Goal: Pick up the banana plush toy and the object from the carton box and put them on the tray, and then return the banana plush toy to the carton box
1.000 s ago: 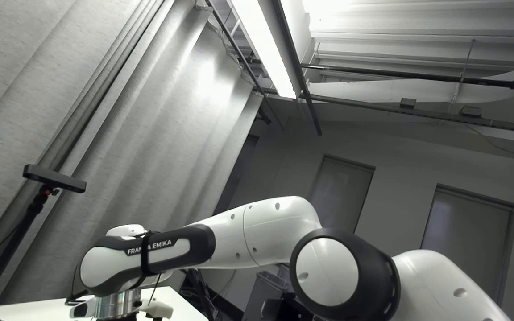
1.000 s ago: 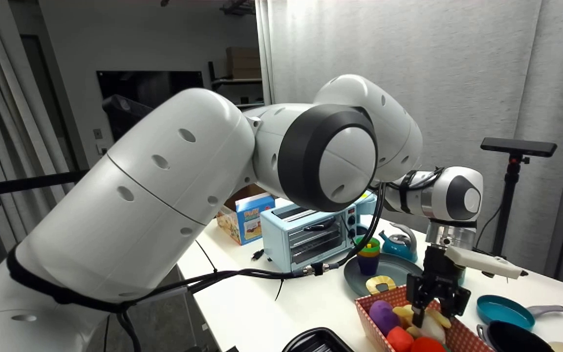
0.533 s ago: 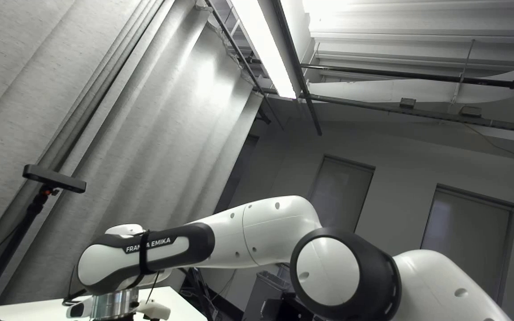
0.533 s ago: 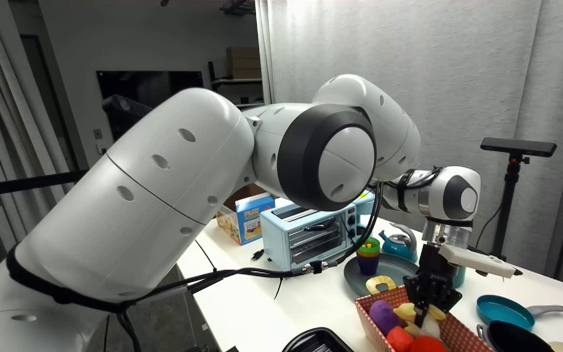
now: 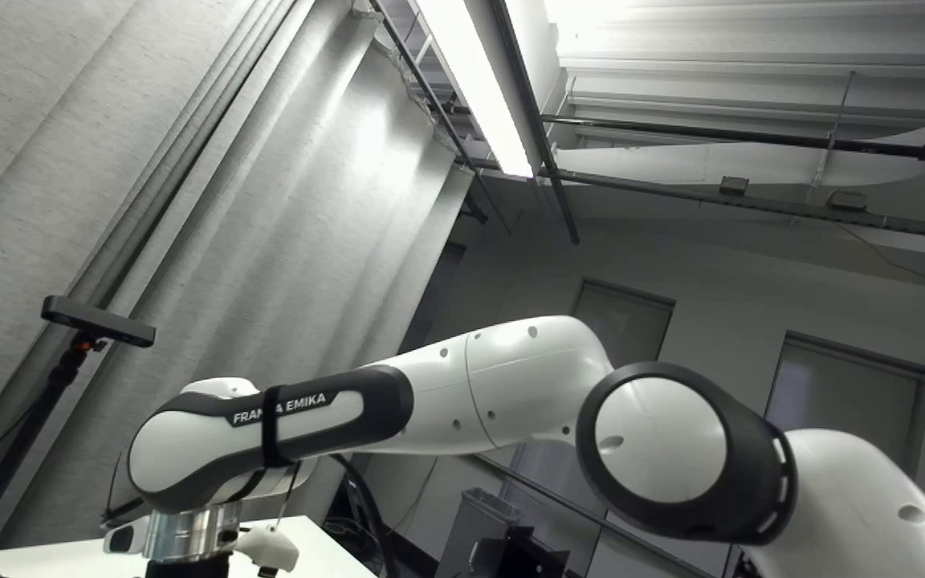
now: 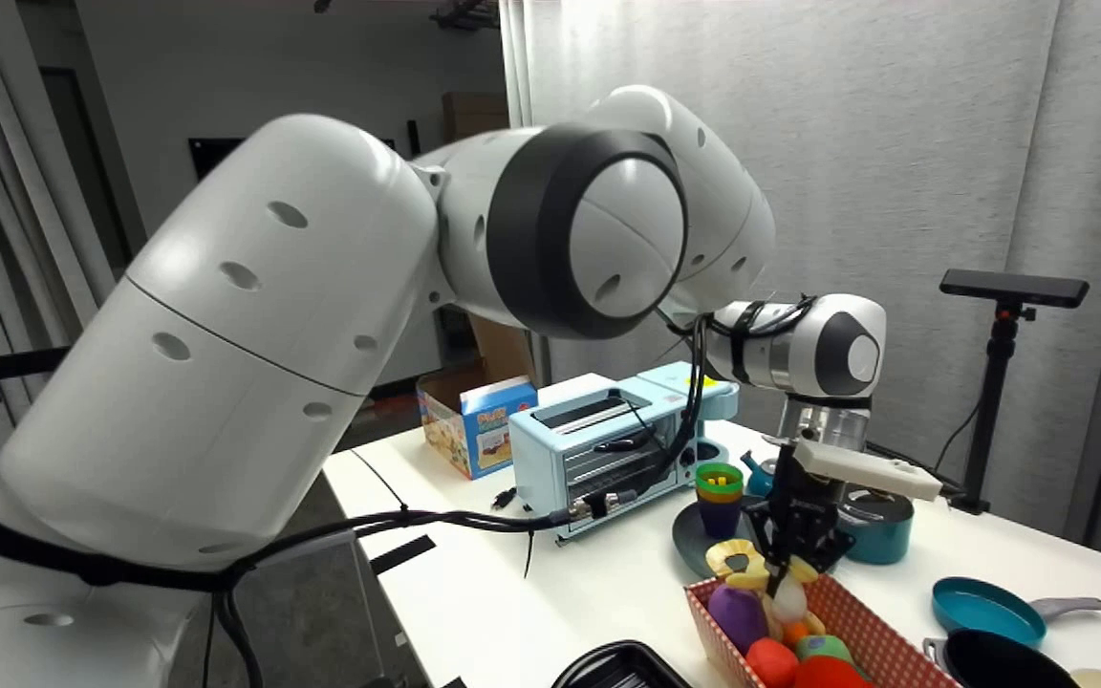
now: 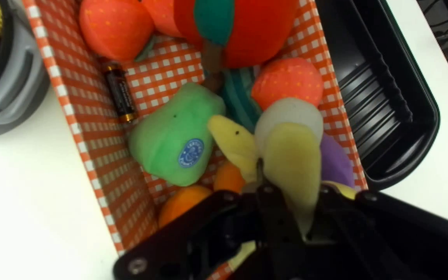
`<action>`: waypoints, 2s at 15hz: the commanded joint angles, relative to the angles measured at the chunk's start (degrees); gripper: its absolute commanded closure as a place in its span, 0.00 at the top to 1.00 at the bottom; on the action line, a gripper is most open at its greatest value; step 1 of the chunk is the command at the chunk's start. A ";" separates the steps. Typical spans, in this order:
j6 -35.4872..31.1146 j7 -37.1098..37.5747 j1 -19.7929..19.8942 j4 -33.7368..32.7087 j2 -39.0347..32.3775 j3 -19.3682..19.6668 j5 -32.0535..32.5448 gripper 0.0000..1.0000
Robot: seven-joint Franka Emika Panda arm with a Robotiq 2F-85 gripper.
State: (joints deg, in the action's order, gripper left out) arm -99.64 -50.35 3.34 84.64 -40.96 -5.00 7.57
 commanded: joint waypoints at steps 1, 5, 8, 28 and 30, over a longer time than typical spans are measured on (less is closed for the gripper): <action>-7.17 5.12 -0.67 13.89 9.59 -0.63 -1.14 0.03; -16.36 9.41 -1.70 25.33 16.25 -0.78 0.20 0.03; -25.58 12.43 -2.65 33.05 20.39 -0.59 1.74 0.03; -51.57 57.21 -8.27 51.21 31.29 6.51 31.89 0.03; -51.20 58.36 -7.96 51.97 31.38 5.85 29.56 0.03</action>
State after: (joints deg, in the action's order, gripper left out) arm -149.98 4.50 -4.13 133.94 -11.64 0.68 38.20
